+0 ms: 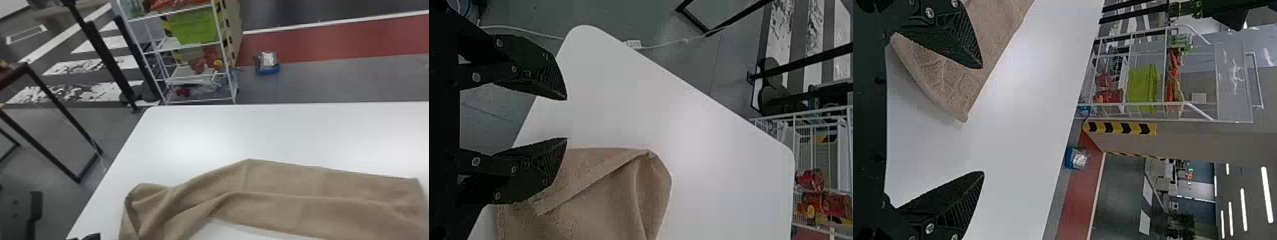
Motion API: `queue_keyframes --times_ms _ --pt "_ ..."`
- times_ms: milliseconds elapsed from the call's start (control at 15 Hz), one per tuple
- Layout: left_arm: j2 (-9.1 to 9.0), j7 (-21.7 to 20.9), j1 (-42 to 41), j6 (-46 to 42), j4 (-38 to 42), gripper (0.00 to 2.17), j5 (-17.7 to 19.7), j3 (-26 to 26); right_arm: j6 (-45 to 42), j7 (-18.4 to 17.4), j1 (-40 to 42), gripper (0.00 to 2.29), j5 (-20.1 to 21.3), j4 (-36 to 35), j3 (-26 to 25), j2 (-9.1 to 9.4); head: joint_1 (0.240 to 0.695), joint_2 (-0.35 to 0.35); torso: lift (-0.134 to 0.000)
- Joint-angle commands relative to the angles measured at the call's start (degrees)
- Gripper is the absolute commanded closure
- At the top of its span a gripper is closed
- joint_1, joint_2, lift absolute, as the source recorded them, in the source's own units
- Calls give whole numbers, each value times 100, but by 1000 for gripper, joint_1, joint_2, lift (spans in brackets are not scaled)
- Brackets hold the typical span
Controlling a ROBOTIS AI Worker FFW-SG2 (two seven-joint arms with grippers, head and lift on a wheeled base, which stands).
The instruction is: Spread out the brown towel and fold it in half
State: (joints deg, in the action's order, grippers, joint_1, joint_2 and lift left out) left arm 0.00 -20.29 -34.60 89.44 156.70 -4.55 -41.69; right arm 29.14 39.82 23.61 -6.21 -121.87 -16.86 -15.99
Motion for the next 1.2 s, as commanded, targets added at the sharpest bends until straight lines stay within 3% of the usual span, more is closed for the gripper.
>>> queue_keyframes --times_ms 0,267,467,600,800,933,1133 --pt "-15 192 296 59 -87 120 7 -375 -35 26 12 130 -47 -4 -89 -1 695 350 -124" --pt "-15 -10 683 35 -227 124 658 -481 35 44 -67 130 -47 119 -10 8 695 350 -124" --pt "-15 -678 1245 -106 -913 130 693 -120 229 35 -349 137 -82 401 148 43 695 331 -124" --pt "105 -766 1491 -422 -1387 137 666 161 352 88 -700 194 -109 796 254 52 695 293 -124" --pt "114 -933 1808 -897 -1818 140 666 328 1213 246 -1465 194 -3 1429 658 34 695 244 -124" --pt "123 -933 1922 -1108 -2003 140 649 442 1582 237 -1878 194 217 1807 1045 52 695 239 -124" --pt "149 -933 1939 -1354 -2029 144 675 407 1776 228 -2221 225 234 2141 1379 61 695 257 -124"
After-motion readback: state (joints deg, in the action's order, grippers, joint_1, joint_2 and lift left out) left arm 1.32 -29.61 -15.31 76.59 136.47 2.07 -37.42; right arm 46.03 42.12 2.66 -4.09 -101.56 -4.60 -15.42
